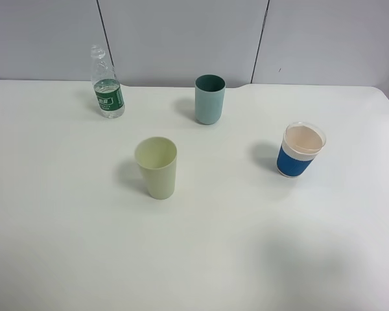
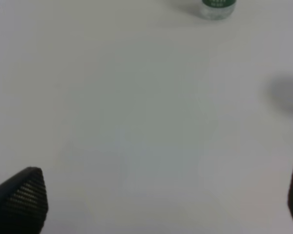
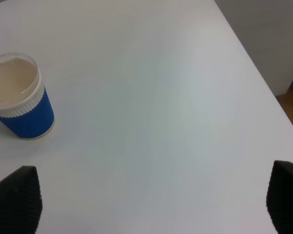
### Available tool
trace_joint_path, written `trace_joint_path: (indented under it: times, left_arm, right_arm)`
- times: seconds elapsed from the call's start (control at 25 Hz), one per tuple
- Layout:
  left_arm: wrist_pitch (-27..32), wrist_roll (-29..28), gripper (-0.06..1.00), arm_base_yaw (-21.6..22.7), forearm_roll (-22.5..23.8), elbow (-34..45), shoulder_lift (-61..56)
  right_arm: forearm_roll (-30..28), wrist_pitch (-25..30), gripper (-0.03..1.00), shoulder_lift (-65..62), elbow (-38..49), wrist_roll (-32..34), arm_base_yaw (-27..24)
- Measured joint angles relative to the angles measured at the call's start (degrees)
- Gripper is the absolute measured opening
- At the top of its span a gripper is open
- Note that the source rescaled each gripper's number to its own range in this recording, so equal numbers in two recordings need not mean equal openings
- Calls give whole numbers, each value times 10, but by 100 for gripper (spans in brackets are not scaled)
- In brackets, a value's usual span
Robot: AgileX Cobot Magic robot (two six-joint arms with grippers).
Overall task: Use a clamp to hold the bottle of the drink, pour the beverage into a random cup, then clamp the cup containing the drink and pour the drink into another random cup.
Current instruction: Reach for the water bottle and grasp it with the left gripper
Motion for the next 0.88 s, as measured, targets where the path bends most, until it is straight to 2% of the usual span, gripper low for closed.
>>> trace_joint_path:
  times: [0.88]
  left_arm:
    - [0, 0, 100, 0, 0, 0, 0]
  right_arm:
    - [0, 0, 100, 0, 0, 0, 0]
